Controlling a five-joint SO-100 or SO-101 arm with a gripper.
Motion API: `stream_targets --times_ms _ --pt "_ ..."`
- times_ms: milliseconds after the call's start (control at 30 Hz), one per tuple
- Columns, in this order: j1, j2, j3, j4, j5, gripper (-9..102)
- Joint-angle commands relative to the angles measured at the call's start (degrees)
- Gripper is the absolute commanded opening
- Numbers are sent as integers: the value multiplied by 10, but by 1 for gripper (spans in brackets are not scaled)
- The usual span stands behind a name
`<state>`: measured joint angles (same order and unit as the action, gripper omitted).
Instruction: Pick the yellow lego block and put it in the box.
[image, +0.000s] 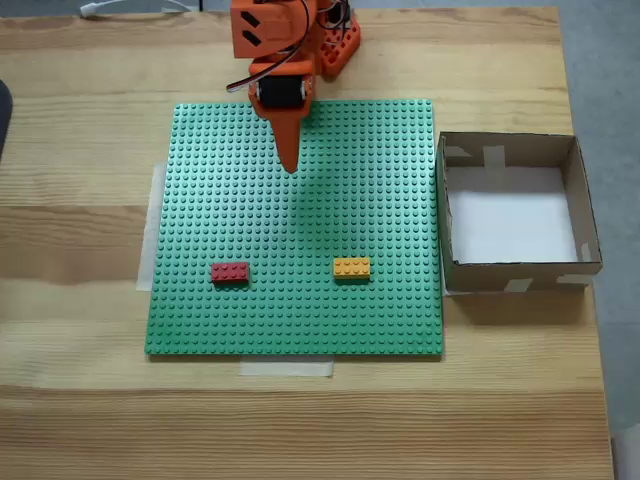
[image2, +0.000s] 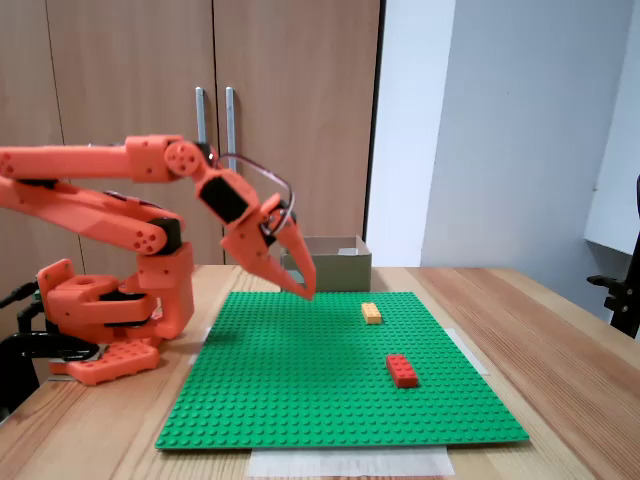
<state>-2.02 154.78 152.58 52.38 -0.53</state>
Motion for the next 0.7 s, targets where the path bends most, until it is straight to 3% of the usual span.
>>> stream_targets --times_ms 0,467,667 --pt "-18 -96 -128 40 0 -1" --pt "-76 -422 -505 189 5 4" --pt "-124 -539 -611 221 30 17"
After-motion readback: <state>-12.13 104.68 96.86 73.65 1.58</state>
